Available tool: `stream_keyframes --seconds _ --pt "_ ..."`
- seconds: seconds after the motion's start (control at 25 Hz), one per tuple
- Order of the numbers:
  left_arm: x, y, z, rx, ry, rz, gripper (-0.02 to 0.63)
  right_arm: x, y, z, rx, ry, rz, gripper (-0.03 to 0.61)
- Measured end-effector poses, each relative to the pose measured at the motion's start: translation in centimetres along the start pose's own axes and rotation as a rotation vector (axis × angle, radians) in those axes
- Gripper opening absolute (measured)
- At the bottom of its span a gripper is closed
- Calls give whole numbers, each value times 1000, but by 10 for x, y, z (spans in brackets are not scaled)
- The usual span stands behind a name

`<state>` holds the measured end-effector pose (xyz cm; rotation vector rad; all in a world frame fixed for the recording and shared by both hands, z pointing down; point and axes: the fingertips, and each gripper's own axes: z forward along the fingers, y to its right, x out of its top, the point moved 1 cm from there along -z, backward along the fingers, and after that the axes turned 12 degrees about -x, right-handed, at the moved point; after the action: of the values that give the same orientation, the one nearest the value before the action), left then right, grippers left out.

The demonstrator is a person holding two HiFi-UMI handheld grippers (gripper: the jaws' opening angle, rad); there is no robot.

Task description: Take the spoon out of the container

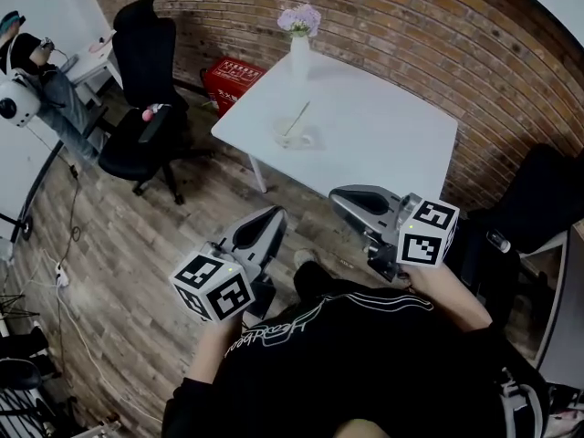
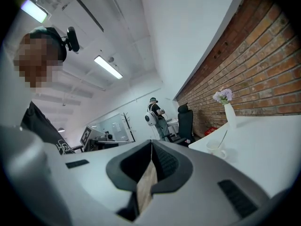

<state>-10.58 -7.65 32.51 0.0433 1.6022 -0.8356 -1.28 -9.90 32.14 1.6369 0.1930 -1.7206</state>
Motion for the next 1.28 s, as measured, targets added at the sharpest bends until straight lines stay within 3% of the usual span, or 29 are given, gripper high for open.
stream_keyframes --seconds 0.6,0.84,1.28 --pt "31 -142 74 61 -75 -80 5 19 126 107 12 -59 90 -2" --pt "23 -189 94 64 -119 -130 5 23 179 138 -47 -49 124 -2" --pt "24 -257 106 84 -128 -177 5 16 243 185 -145 -60 135 2"
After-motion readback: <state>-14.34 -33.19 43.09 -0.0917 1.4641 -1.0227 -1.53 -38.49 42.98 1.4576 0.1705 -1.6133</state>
